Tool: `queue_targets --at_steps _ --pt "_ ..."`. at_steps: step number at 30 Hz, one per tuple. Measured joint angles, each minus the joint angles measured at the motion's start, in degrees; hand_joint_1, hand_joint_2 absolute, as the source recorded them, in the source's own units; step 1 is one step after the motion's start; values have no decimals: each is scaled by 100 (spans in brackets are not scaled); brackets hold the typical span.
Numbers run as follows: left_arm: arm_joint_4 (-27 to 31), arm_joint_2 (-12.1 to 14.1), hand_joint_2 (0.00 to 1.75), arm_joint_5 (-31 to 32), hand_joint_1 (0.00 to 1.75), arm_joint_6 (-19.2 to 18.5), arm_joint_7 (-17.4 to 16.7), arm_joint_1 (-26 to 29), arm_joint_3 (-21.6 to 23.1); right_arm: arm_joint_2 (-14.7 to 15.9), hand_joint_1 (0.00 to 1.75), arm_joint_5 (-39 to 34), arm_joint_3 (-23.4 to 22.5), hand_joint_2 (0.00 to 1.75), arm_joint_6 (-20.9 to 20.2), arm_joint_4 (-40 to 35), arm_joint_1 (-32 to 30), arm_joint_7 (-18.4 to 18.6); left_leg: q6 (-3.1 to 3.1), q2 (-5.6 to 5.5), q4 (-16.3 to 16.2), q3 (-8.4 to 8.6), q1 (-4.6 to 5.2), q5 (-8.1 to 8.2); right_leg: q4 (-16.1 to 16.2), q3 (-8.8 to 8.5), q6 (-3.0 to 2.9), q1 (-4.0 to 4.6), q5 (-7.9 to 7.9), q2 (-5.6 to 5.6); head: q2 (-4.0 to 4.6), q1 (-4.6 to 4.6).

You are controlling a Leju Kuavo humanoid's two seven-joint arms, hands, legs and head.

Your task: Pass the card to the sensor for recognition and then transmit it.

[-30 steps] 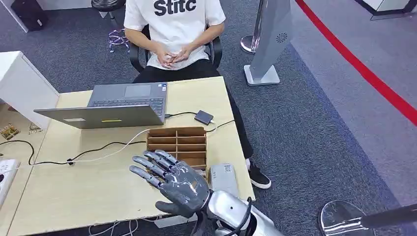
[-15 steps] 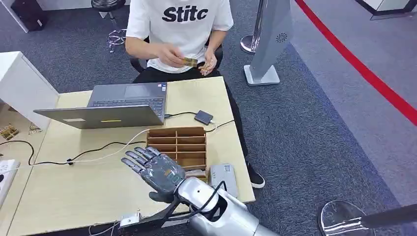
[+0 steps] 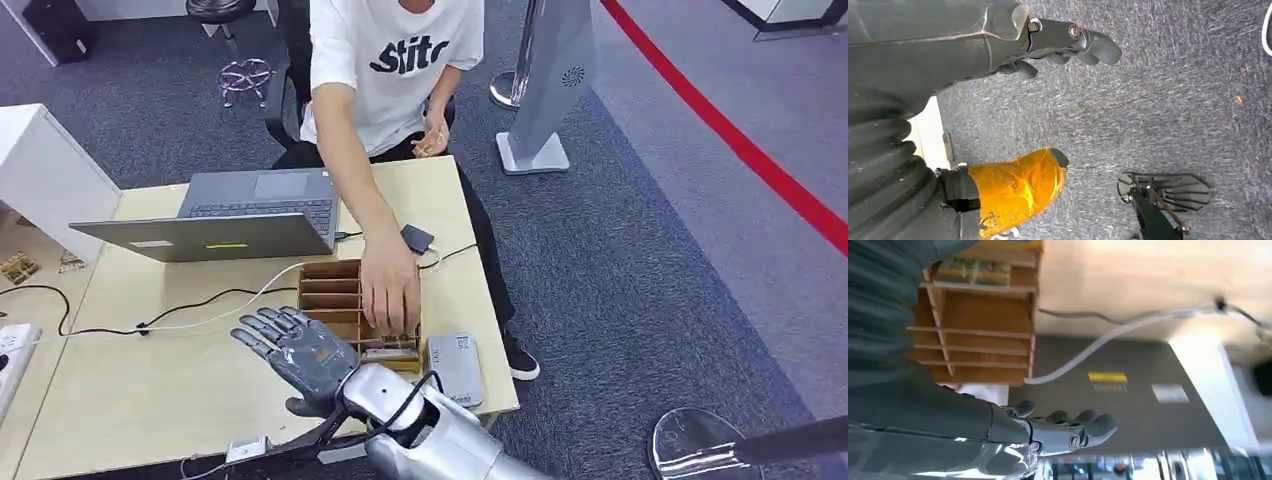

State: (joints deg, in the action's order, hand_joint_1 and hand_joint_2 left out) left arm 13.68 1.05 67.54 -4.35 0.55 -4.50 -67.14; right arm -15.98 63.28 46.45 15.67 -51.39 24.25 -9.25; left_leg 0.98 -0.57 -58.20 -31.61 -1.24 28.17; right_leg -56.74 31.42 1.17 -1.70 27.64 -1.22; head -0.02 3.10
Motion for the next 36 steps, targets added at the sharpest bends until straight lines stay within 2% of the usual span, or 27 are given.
queue_targets --at_steps 4,6,7,9,14,17,25,27,28,30,36 --pt "0 2 175 0 0 0 0 2 0 111 0 -15 -4 175 34 -590 -186 -67 1 4 0 0 0 1 0 3 0 0 0 -3 0 -4" --pt "0 0 175 -2 0 4 0 5 -2 188 0 -129 -55 175 328 -960 -372 -298 1 2 0 -1 0 1 1 3 0 0 1 0 0 -2" --pt "0 -6 175 -11 0 11 0 10 -2 264 0 -218 -107 175 524 -1321 -511 -456 1 1 0 -2 0 1 1 3 0 0 1 1 0 -2" --pt "0 -13 175 -17 0 28 -20 14 -13 440 0 -275 -208 175 594 -2079 -763 -579 -1 0 0 -3 0 3 3 2 0 0 1 1 0 -2" --pt "0 -26 175 -52 0 74 -24 12 -68 806 0 -239 -515 175 599 -3484 -1216 -599 -4 3 0 -2 1 5 7 2 0 -1 1 0 0 -4" --pt "0 -26 175 -65 0 81 -35 14 -118 957 0 -79 -736 175 605 -3881 -1401 -555 -4 3 0 -1 1 5 6 1 0 0 1 0 0 -2" --pt "0 -44 175 -74 0 85 -39 12 -146 1112 0 425 -1067 175 610 -3896 -1609 -391 -4 3 0 0 0 5 2 1 0 0 1 -1 0 -2" --pt "0 -44 175 -61 0 83 -39 12 -146 1156 0 1093 -1073 175 631 -3806 -1593 -78 -4 3 1 -1 0 5 2 1 0 0 1 -1 0 -2" --pt "0 -44 175 -50 0 81 -39 11 -146 1193 0 1515 -1073 175 631 -3683 -1567 146 -4 3 1 -1 0 5 2 1 0 0 1 -1 0 -2" --pt "0 -44 175 -35 0 74 -33 10 -146 1237 0 1775 -1073 175 605 -3334 -1498 371 -4 3 1 -1 1 5 3 0 0 0 1 -1 0 -4" --pt "0 -42 175 -18 0 72 -26 9 -155 1327 0 1681 -1073 175 487 -2394 -1415 444 -4 0 0 -1 1 4 3 -1 0 0 1 1 0 -2"
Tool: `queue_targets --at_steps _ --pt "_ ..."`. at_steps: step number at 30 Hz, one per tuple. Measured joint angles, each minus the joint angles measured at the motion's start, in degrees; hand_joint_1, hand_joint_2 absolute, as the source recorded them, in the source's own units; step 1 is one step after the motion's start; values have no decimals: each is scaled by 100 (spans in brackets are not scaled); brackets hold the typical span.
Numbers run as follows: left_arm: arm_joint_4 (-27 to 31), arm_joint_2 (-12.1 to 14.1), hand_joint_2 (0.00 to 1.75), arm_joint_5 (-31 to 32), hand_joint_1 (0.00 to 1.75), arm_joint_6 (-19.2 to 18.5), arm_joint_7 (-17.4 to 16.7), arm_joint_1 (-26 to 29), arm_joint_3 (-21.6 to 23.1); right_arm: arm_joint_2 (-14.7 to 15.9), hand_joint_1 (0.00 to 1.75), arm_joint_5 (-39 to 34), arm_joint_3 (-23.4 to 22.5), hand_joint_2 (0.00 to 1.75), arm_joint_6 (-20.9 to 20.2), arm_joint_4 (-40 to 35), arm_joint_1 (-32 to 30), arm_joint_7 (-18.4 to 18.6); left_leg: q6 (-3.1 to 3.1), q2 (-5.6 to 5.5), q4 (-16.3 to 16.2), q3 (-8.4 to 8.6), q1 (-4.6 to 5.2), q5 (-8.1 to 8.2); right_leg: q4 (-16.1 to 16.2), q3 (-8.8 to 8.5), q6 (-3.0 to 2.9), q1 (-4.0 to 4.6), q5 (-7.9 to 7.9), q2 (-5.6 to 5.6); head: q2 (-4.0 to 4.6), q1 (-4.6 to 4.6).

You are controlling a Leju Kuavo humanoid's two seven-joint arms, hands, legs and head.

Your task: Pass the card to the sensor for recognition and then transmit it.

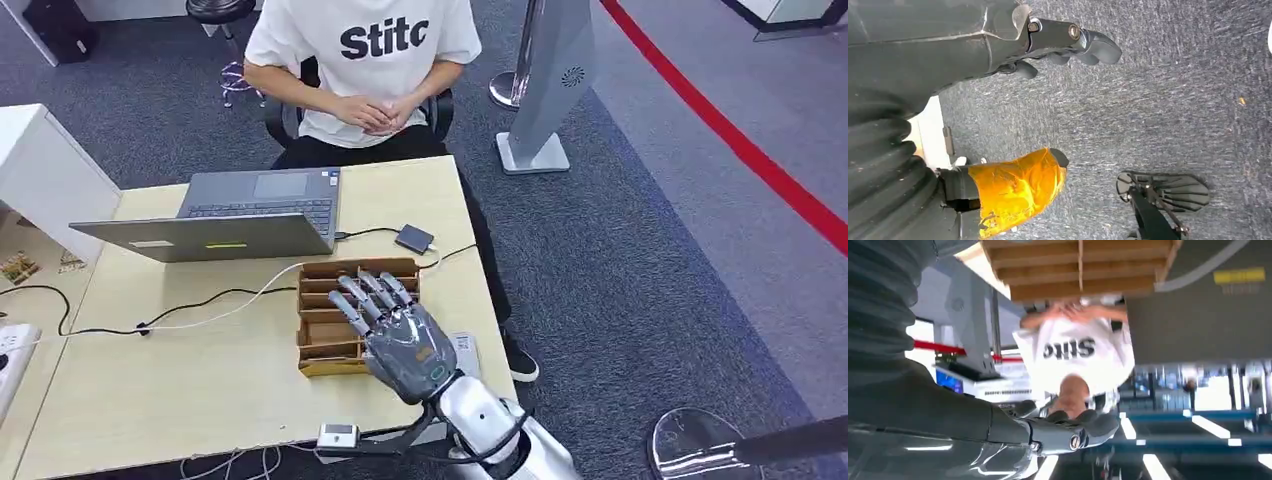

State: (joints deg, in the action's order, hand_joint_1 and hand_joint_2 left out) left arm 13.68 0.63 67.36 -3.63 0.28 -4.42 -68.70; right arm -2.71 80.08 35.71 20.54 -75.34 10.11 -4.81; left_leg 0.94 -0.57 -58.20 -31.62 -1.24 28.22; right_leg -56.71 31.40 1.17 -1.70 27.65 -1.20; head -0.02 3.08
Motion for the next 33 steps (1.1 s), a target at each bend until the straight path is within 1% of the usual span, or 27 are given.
queue_targets --at_steps 6,14,24,33 --pt "0 0 175 -4 0 4 0 1 -81 173 0 -15 28 175 -94 406 -83 -15 0 0 0 -1 0 1 0 2 0 0 1 0 0 0" --pt "0 2 175 -24 0 31 0 3 -133 372 0 -135 28 175 -92 321 -256 2 -1 1 0 0 0 1 1 2 0 0 1 -1 0 -2" --pt "0 0 175 -15 0 35 -2 2 -149 404 0 -7 28 175 -146 277 -312 52 0 2 0 0 0 1 0 1 0 0 1 -1 0 0" --pt "0 0 175 18 0 35 -2 1 -162 382 0 13 28 175 -223 533 -279 122 -1 1 0 0 0 1 0 1 0 0 1 -1 0 -2"
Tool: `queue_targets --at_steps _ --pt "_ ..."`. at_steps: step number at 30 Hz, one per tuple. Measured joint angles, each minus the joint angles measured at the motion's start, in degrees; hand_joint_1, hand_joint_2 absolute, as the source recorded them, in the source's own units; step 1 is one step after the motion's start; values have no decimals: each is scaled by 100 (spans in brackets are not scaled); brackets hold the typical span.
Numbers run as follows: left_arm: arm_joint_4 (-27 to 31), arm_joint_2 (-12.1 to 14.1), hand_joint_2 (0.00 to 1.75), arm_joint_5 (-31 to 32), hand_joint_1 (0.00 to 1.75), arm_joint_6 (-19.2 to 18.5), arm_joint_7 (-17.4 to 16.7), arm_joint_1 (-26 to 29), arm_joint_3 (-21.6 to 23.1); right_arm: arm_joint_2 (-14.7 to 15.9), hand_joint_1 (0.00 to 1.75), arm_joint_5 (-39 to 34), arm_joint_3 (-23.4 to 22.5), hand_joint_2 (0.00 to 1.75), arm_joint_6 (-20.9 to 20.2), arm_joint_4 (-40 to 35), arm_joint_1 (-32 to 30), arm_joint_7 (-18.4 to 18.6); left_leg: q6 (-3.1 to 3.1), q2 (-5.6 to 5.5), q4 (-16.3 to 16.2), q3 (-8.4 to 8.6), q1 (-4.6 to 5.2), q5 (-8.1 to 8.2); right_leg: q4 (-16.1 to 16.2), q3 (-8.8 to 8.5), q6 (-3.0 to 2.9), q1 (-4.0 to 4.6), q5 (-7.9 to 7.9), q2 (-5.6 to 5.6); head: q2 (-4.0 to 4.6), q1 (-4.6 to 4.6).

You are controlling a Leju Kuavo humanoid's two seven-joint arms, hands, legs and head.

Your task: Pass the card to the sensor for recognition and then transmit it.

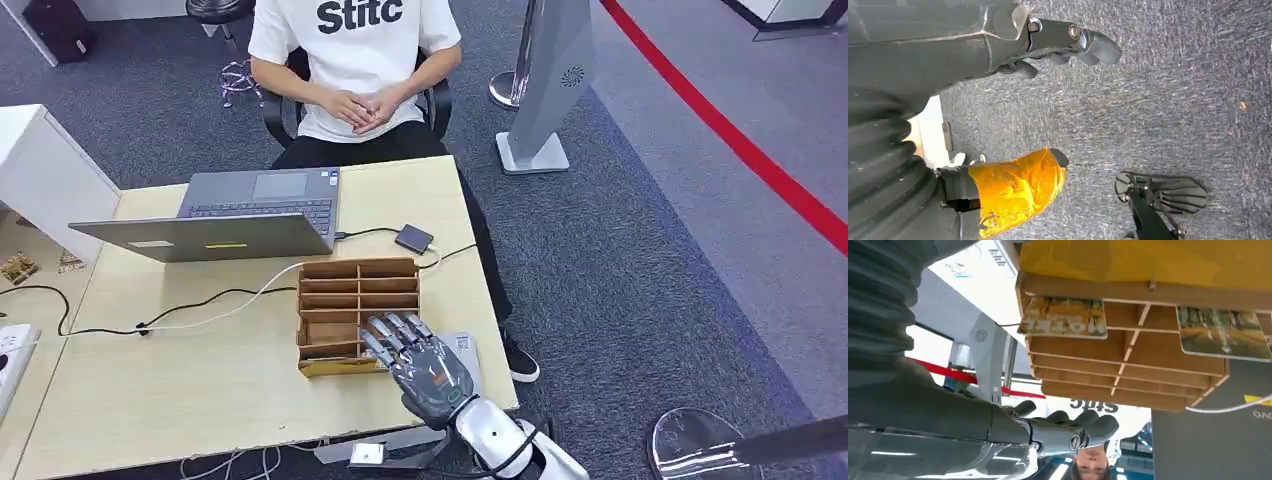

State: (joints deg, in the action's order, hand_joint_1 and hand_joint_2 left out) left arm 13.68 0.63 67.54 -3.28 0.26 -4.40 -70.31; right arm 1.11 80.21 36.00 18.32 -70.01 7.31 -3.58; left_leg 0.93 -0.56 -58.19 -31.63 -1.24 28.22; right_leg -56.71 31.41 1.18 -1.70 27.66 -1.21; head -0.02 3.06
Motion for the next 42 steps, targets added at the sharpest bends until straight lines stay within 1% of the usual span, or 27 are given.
queue_targets --at_steps 9,10,11,12,17,21,28,30,31,34,42 --pt "0 0 175 2 0 0 0 -1 0 -52 0 -4 -2 175 -15 234 59 13 0 0 0 0 0 0 0 0 0 0 0 0 0 0" --pt "0 0 175 4 0 0 2 -1 0 -55 47 -4 -2 175 -15 247 63 20 0 -1 0 0 0 0 0 0 0 0 0 0 0 2" --pt "0 0 175 7 0 0 0 0 0 -59 162 -11 -2 175 -15 269 65 26 0 -1 0 0 0 0 0 0 0 0 0 0 0 2" --pt "0 0 175 15 0 0 2 -1 0 -63 175 -13 -2 175 -15 284 65 35 0 0 0 0 0 0 0 0 0 0 0 0 0 0" --pt "0 0 175 37 0 0 0 -1 -4 -101 175 -22 -46 175 -15 317 69 37 0 0 0 0 0 0 0 0 0 0 0 0 0 2" --pt "0 0 175 61 0 0 2 -2 -4 -153 175 153 -63 175 44 411 102 171 0 0 0 1 0 0 -1 0 0 0 0 0 0 2" --pt "0 0 175 103 0 0 2 -3 -4 -332 175 649 -249 175 411 588 174 443 0 0 0 1 0 0 -1 0 0 0 0 0 0 0" --pt "0 -2 175 114 0 0 2 -2 -4 -374 175 680 -308 175 514 638 186 527 0 -1 0 -1 0 0 -1 0 0 0 0 2 0 2" --pt "0 -2 175 135 0 0 2 -2 -4 -398 175 691 -347 175 633 675 200 551 0 -1 0 -1 0 0 0 0 0 0 0 2 0 2" --pt "0 -2 175 155 0 -9 2 -5 -4 -461 175 691 -448 175 835 754 233 564 0 -1 0 -1 0 0 0 0 0 0 0 1 0 0" --pt "0 -2 175 162 0 -11 2 -4 -4 -542 175 691 -546 175 870 887 268 568 0 -1 0 0 0 0 -1 0 0 0 0 1 0 0"
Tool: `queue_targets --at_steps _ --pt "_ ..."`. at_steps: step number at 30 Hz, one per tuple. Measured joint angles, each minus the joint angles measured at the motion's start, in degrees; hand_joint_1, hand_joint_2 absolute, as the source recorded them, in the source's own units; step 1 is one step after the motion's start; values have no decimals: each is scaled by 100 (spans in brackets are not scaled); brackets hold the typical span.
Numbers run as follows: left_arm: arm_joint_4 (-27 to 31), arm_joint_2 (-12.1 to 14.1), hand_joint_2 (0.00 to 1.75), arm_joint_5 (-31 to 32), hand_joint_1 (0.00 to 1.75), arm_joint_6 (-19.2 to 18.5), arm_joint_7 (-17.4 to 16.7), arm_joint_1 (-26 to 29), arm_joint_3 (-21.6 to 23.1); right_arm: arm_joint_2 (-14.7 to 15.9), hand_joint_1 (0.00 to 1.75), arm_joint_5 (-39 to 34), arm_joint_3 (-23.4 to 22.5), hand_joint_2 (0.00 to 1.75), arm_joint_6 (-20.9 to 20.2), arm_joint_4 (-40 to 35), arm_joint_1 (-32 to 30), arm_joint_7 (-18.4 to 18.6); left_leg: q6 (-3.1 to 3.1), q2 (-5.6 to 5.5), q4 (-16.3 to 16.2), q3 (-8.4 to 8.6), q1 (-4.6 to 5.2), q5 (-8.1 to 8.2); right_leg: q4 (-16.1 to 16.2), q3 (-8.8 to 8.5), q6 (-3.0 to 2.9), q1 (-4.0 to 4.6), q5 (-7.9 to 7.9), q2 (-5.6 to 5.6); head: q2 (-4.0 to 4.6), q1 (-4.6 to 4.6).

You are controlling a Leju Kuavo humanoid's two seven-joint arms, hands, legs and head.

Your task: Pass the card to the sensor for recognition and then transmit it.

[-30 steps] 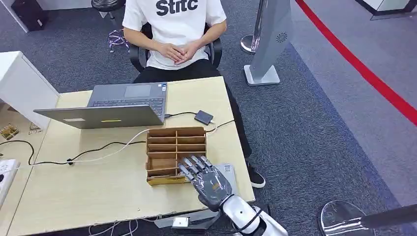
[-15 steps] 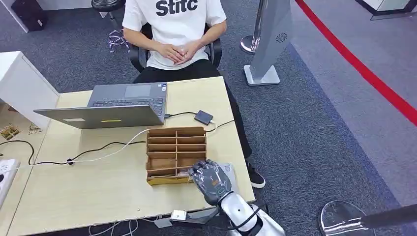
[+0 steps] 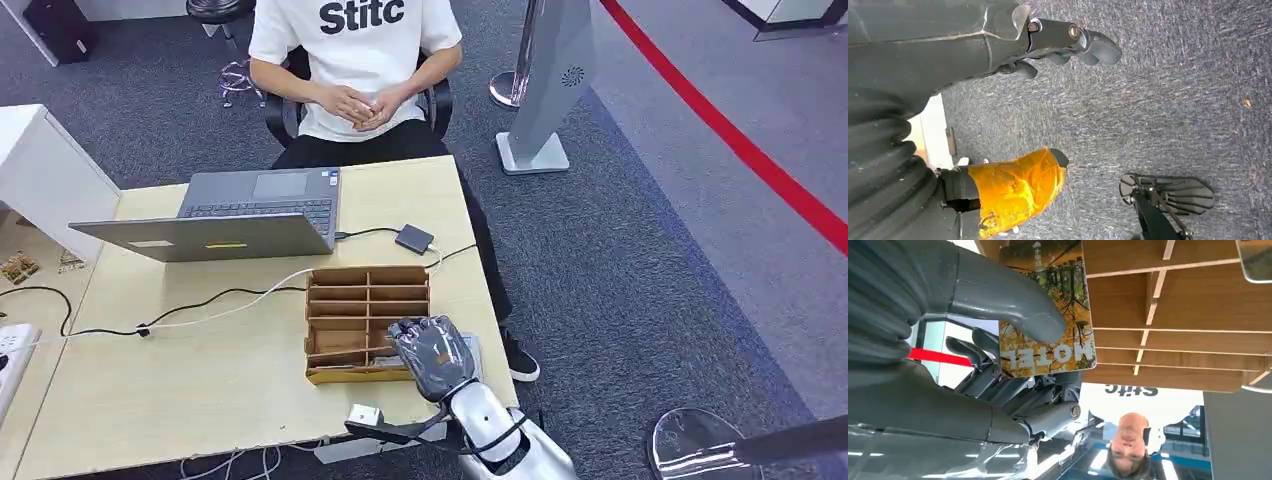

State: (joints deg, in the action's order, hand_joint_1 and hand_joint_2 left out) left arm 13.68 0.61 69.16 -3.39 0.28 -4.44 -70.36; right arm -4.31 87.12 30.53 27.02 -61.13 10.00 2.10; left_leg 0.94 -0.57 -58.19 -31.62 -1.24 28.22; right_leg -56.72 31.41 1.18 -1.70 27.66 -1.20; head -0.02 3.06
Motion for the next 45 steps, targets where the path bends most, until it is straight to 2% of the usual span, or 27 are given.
queue_targets --at_steps 13,16,18,21,24,25,27,28,31,36,40,43,45 --pt "0 0 175 11 0 -2 0 0 0 -33 175 0 -41 175 52 57 9 -28 0 0 0 0 0 0 0 0 0 0 0 0 0 2" --pt "0 0 175 44 0 -22 4 -1 0 -59 175 -70 -101 175 372 65 10 -335 0 1 0 0 0 0 0 0 0 0 0 0 0 2" --pt "0 0 175 68 0 -24 4 -1 0 -77 175 -359 -149 175 536 -90 -12 -716 1 1 0 1 0 -1 -1 0 0 0 0 -1 0 0" --pt "0 2 175 101 0 -37 4 1 0 -79 175 -838 -170 175 513 -840 -69 -1161 1 1 0 0 0 -1 -2 1 0 0 0 -1 0 0" --pt "0 4 175 140 0 -39 4 -3 0 -79 175 -1360 -171 175 104 -1770 5 -1399 1 2 0 0 0 -1 -2 2 0 0 0 -2 0 4" --pt "0 4 175 182 0 -46 11 -3 0 -81 175 -1621 -166 175 -159 -2010 107 -1496 1 6 1 -4 0 -1 -5 0 -1 0 -1 -3 0 0" --pt "0 15 175 300 0 -98 50 -15 2 -188 175 -2463 -114 175 -1077 -2166 618 -1650 2 31 1 3 0 -3 -7 6 -5 0 -7 -19 0 0" --pt "0 20 175 338 0 -107 57 -43 7 -296 175 -2707 -96 175 -1326 -2146 928 -1652 7 33 0 4 0 -7 -9 7 -6 0 -9 -21 0 0" --pt "0 22 175 383 0 -122 66 -102 31 -593 175 -2865 -90 175 -1454 -2068 1601 -1650 5 14 0 6 0 -21 -9 2 -4 0 -11 -7 0 -2" --pt "0 20 175 407 0 -125 77 -99 46 -754 175 -2795 -55 175 -1469 -1967 1857 -1626 6 9 0 2 -1 -21 -13 2 -4 1 -11 -5 0 2" --pt "0 42 175 468 0 -136 103 -111 59 -885 175 -2570 33 175 -1773 -1548 2220 -1211 5 11 0 0 -1 -20 -12 6 -4 0 -11 -9 0 0" --pt "0 59 175 501 0 -142 107 -114 72 -997 175 -2555 39 175 -1768 -1167 2491 -1154 5 7 0 0 -1 -21 -13 5 -4 1 -11 -4 0 2" --pt "0 59 175 525 0 -146 107 -114 90 -1047 175 -2465 48 175 -1808 -926 2634 -948 6 7 0 0 -1 -21 -14 5 -4 1 -12 -5 0 0"
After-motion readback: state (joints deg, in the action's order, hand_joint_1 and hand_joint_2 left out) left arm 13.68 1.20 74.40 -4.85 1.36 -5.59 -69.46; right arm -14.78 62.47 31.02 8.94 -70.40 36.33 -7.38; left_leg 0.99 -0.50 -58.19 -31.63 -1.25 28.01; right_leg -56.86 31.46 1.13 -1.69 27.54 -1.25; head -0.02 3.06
